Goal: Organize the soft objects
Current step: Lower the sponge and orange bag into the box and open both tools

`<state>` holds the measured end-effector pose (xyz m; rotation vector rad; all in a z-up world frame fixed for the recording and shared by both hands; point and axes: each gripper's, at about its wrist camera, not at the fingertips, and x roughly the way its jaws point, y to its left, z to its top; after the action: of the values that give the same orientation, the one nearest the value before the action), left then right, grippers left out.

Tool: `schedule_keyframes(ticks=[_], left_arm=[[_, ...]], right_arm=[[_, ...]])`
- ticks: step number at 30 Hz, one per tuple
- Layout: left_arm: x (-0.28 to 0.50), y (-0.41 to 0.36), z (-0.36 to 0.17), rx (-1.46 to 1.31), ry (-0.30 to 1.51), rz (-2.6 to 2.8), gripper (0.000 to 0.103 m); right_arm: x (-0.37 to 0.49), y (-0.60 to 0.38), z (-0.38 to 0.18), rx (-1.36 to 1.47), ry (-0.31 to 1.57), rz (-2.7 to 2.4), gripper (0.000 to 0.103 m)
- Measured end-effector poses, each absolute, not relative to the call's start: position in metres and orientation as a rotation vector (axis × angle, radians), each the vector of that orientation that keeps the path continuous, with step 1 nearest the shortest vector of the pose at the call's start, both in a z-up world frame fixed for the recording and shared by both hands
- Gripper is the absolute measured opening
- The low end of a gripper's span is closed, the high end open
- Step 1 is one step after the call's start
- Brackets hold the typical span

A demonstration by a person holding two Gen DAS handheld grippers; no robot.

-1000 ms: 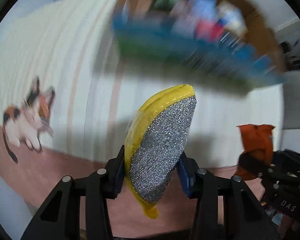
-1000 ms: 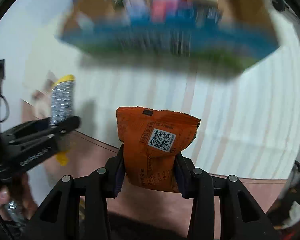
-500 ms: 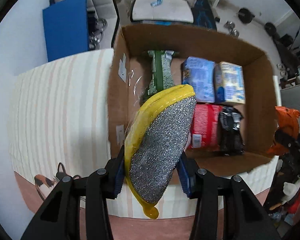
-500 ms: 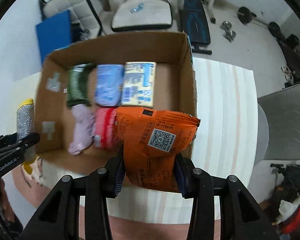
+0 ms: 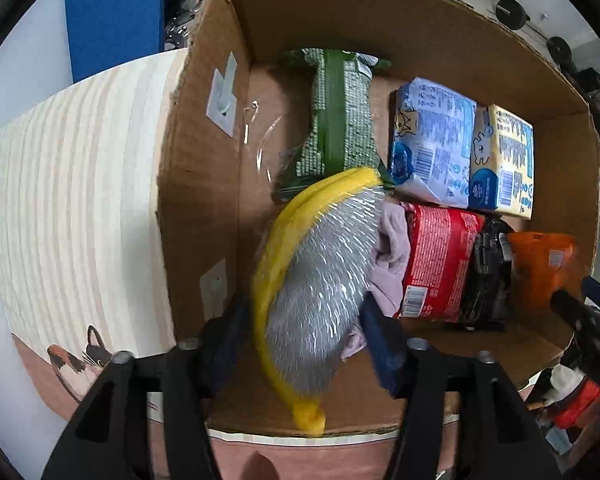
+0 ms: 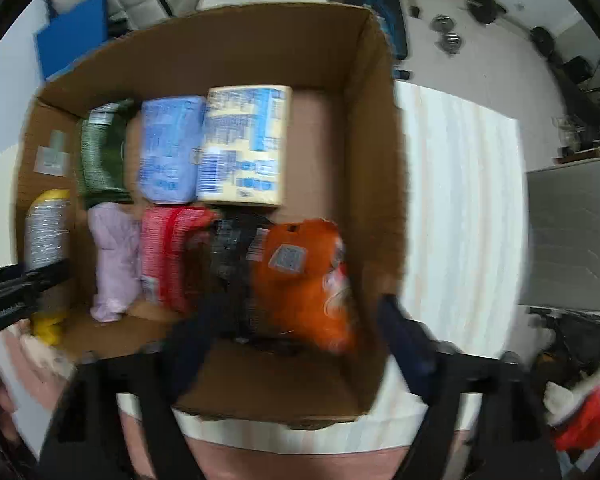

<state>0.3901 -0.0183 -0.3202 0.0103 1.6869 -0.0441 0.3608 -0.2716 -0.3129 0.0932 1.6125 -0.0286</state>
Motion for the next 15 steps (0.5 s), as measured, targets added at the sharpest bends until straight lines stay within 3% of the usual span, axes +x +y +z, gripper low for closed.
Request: schedule_keyframes(ticks=[1, 3, 5, 15], left_arm=[[0.389, -0.018, -0.318, 0.012, 1.677, -0.045, 0.080], [0.388, -0.018, -0.313, 0.014, 1.661, -0.040, 0.083], [0.386, -0.020, -0.305, 0.033, 1.645, -0.032, 0.093], [0.378, -0.028, -0.272, 0.075, 1.576, -0.020, 0.094]], right_arm=[[0.361, -0.271, -0.311, 0.091, 1.612, -0.033, 0.091], [0.361, -0.270, -0.307, 0.085, 1.604, -0.035, 0.093], [0.362, -0.270, -0.304, 0.091, 1.602, -0.037, 0.097], [0.361, -0.263, -0.295, 0.073, 1.582, -0.041, 0.097]])
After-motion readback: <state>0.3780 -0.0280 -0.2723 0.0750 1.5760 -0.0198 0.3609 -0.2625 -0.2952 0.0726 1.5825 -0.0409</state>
